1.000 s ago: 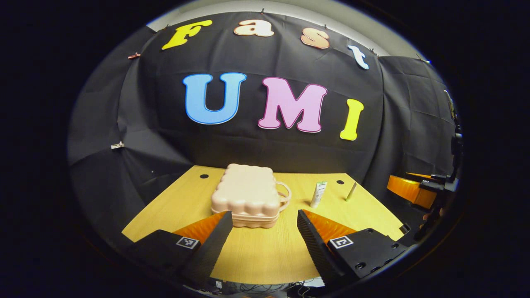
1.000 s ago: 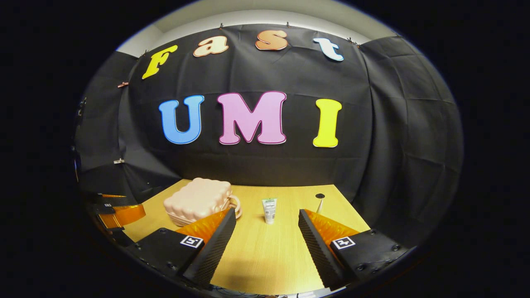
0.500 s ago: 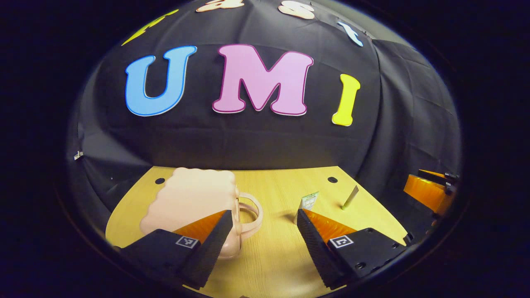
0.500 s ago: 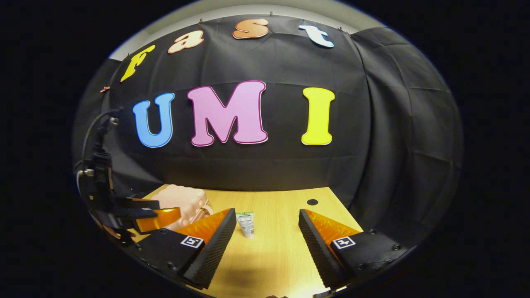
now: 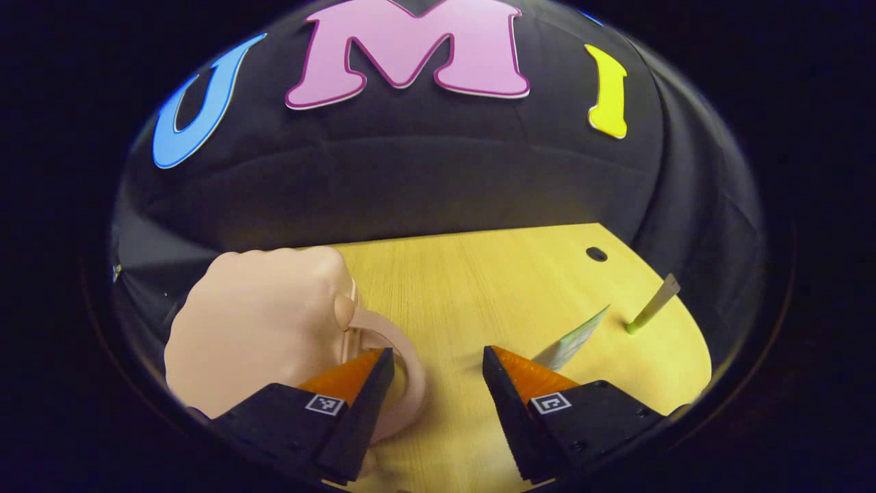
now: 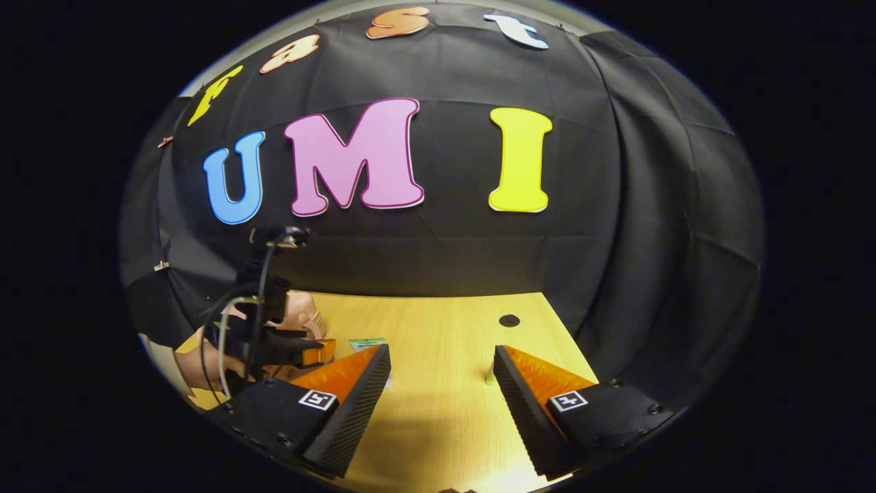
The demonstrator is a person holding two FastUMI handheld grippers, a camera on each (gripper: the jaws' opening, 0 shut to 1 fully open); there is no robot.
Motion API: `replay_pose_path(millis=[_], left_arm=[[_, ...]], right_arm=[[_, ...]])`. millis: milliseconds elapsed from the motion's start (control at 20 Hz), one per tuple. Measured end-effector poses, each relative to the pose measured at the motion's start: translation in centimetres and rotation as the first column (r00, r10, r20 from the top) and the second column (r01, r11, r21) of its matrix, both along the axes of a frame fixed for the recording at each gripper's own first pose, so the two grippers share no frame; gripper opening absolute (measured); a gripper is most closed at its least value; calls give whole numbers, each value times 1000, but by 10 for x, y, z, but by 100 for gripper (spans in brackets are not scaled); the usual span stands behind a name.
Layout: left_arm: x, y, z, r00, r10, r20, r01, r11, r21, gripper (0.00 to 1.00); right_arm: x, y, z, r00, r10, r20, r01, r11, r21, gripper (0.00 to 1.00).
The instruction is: First open the suitcase, pack the skin care products into it, and then close the suitcase.
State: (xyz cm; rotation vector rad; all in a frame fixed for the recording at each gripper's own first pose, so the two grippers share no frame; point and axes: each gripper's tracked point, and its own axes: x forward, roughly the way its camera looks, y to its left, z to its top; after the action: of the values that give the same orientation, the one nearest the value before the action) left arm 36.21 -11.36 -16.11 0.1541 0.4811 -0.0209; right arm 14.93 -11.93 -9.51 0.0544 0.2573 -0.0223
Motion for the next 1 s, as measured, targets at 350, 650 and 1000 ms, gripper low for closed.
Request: replay_pose_path(millis=[350,650,1000], left_arm=[[19,18,-45,981,159,-113,-154,987,48,63],[15,10,-17,993,94,-76,-99,992,-71,18],[-15,60,136,989,68,132,-36,972,-233,13]], right_arm=[[-3,-9,-5,999,-25,-21,25,1000,-6,97],[-13,4,-2,1000,1,-17,-1,1000,-20,97],[-13,35,1,1000,25,-6,-25,999,-31,97]])
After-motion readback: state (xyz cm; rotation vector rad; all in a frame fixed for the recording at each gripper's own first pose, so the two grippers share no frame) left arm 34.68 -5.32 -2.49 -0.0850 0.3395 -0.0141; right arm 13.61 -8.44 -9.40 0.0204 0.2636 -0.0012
